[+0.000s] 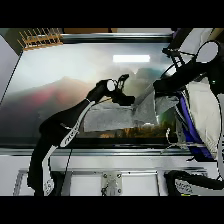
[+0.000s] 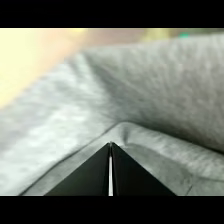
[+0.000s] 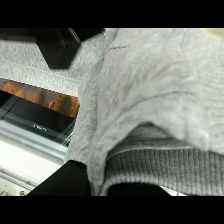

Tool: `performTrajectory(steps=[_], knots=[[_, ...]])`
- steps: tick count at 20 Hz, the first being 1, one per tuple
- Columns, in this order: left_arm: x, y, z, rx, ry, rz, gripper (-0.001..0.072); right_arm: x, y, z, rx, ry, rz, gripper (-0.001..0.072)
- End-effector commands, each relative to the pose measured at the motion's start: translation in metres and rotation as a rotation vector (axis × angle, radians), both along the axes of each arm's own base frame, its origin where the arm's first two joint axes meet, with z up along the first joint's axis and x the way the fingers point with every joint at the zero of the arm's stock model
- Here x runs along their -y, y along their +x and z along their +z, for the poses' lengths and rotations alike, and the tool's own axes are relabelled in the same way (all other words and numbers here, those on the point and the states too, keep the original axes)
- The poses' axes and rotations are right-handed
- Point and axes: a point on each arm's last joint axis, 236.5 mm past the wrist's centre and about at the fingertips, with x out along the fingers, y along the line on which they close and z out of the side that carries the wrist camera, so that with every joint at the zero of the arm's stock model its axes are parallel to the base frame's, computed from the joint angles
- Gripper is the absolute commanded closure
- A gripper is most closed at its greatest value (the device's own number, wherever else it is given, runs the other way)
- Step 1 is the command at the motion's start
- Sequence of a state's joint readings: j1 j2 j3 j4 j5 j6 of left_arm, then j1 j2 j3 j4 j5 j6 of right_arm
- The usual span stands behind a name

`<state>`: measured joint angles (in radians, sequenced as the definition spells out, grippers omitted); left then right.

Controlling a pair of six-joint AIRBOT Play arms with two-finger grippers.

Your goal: Fold the clothes and pants, and hang the long-sleeved shirts on hangers.

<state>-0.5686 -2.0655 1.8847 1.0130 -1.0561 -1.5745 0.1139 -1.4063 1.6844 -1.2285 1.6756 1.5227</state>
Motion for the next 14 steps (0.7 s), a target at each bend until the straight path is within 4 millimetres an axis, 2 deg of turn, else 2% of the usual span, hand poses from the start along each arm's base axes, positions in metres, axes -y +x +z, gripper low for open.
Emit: performTrajectory(steps=[1,5,8,14], knots=[[-0.061,0.031,0.020,0.006,0.059,0.067,0.0701,-0.015,0.001,-0.003,0.009,0.001,0.032,0.0692],[-0.128,0.063,0.054,0.058,0.091,0.160,0.0701,-0.054,0.003,-0.013,0.022,0.013,0.092,0.0692],[-0.169,0.082,0.085,0.100,0.076,0.237,0.0700,-0.095,0.000,-0.027,0.010,0.020,0.166,0.0692],[-0.243,0.103,0.147,0.198,0.051,0.377,0.0700,-0.210,-0.018,-0.052,-0.024,0.207,0.274,0.0692]])
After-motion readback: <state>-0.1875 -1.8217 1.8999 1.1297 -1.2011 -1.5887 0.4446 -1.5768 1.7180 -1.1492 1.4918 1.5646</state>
